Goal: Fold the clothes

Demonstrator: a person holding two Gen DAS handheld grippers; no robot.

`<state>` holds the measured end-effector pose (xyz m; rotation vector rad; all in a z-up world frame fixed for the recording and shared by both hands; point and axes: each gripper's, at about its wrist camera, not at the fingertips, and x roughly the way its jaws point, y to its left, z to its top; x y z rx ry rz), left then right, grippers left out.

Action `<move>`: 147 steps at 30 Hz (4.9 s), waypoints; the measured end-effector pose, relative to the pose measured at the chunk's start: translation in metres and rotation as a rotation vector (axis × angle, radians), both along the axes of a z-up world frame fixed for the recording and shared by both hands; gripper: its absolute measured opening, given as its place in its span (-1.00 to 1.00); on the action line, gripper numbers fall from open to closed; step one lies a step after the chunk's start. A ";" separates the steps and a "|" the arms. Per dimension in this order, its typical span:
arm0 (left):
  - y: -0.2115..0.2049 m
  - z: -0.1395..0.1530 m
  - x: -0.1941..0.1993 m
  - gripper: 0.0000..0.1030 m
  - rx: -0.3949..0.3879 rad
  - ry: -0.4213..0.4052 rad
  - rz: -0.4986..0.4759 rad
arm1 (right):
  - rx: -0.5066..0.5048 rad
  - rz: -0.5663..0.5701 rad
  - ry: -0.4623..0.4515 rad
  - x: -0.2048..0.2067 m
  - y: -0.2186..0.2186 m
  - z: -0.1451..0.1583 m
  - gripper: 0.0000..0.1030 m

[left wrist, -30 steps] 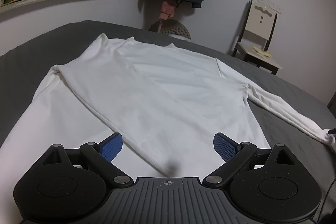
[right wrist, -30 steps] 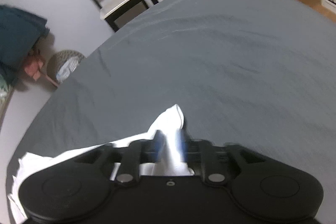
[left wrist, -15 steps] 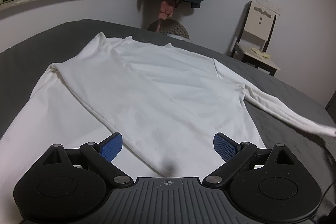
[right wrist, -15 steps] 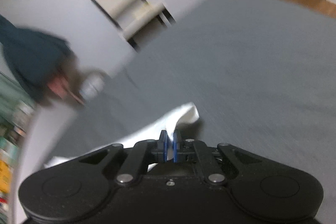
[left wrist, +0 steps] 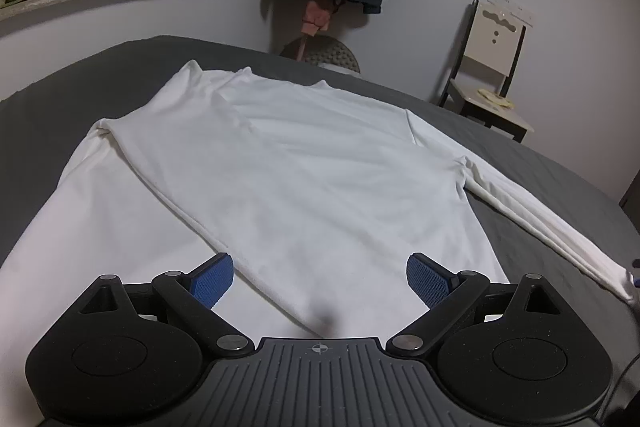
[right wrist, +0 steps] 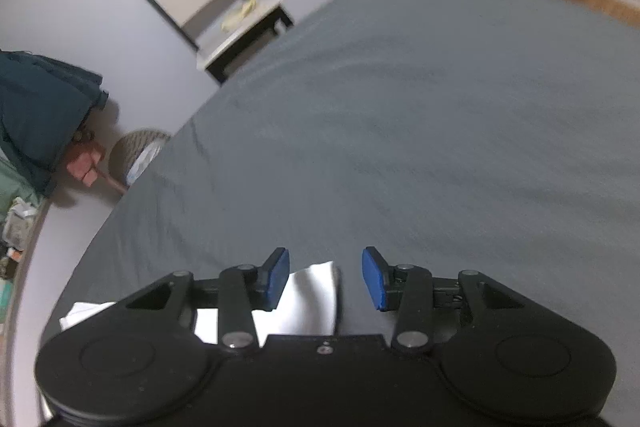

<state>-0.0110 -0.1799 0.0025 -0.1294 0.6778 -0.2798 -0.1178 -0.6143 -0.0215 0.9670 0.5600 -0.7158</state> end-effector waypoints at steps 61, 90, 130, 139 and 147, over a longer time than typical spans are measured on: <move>0.241 0.018 -0.012 1.00 -0.412 0.269 0.142 | -0.142 1.275 -0.260 0.134 0.562 0.049 -0.27; 0.142 0.009 -0.004 1.00 -0.051 0.219 -0.283 | 0.363 0.247 -0.326 0.226 0.250 -0.044 -0.78; 0.138 -0.003 0.000 1.00 0.037 0.197 -0.358 | 0.415 0.191 -0.364 0.224 0.229 -0.059 -0.83; 0.121 0.007 -0.013 1.00 0.226 0.129 -0.465 | 0.434 0.181 -0.367 0.222 0.226 -0.065 -0.83; 0.150 0.001 0.005 1.00 0.097 0.224 -0.299 | 0.442 0.191 -0.361 0.223 0.225 -0.065 -0.83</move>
